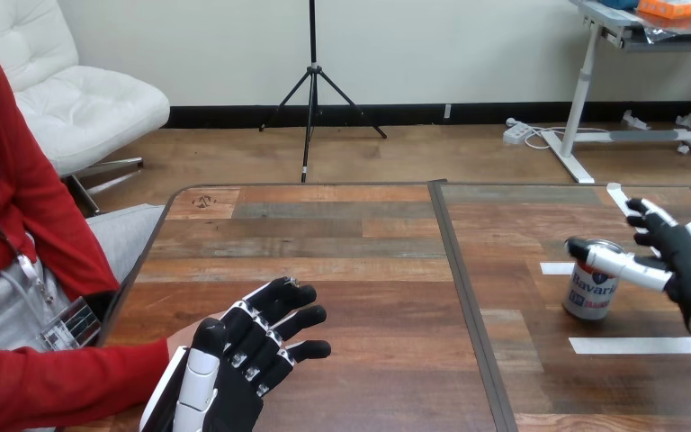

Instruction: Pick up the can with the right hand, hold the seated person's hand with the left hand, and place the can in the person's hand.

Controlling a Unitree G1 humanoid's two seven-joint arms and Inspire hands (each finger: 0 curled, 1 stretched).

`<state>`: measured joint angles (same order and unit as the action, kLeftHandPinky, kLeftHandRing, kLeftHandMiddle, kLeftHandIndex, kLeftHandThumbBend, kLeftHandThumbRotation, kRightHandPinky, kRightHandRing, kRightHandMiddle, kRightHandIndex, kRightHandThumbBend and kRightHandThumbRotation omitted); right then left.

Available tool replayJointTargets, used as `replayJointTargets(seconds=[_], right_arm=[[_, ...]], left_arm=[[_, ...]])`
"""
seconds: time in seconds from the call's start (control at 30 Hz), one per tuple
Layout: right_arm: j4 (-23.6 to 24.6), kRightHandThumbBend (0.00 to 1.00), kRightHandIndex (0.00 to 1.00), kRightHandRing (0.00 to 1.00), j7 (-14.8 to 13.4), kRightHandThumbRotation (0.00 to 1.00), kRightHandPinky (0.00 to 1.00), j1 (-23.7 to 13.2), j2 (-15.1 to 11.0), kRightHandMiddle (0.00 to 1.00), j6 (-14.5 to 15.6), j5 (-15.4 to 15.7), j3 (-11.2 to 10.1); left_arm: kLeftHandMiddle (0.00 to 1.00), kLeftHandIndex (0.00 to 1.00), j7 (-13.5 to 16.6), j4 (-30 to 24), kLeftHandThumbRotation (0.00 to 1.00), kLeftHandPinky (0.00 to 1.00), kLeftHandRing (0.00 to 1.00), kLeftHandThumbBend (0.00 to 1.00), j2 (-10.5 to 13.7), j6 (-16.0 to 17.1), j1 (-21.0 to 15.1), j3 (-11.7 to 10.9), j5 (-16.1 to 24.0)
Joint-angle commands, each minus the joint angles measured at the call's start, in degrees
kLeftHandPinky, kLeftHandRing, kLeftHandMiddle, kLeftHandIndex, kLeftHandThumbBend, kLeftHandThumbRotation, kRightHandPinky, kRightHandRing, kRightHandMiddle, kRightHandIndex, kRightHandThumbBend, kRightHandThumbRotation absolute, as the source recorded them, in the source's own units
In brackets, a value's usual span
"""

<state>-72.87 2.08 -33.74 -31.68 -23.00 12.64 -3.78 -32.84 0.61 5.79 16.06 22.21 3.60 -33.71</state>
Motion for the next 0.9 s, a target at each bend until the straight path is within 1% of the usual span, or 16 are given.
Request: replayJointTargets(seconds=[0.0, 0.23, 0.33, 0.6, 0.87], right_arm=[[-0.2, 1.0, 0.97, 0.94, -1.5, 0.53, 0.87, -5.1, 0.2, 0.95, 0.9, 1.5, 1.8], [-0.6, 1.0, 0.96, 0.9, -1.8, 0.52, 0.8, -5.4, 0.7, 0.93, 2.0, 2.4, 2.8], [-0.7, 1.0, 0.96, 0.89, -2.0, 0.51, 0.78, -5.5, 0.8, 0.93, 2.6, 3.2, 3.6], [-1.0, 1.0, 0.97, 0.89, -2.7, 0.51, 0.77, -5.9, 1.1, 0.93, 3.9, 5.2, 5.7], [-1.1, 1.0, 0.96, 0.88, -3.2, 0.47, 0.76, -6.1, 1.3, 0.93, 4.6, 6.6, 7.3]], left_arm=[[0.79, 0.74, -0.6, 0.1, 0.75, 0.67, 0.78, 0.93, -3.4, 0.2, -4.1, -0.8, -0.9], [0.78, 0.74, -0.2, -0.1, 0.75, 0.69, 0.78, 0.94, -3.3, 0.0, -4.2, -0.7, -0.5], [0.78, 0.74, -0.2, -0.1, 0.76, 0.7, 0.78, 0.94, -3.3, 0.2, -4.3, -0.7, -0.2], [0.79, 0.74, -0.4, -0.2, 0.76, 0.71, 0.79, 0.94, -3.1, 0.0, -4.5, -0.7, -0.4], [0.78, 0.73, -0.7, -0.4, 0.76, 0.7, 0.79, 0.95, -3.2, -0.2, -4.3, -0.9, -1.0]])
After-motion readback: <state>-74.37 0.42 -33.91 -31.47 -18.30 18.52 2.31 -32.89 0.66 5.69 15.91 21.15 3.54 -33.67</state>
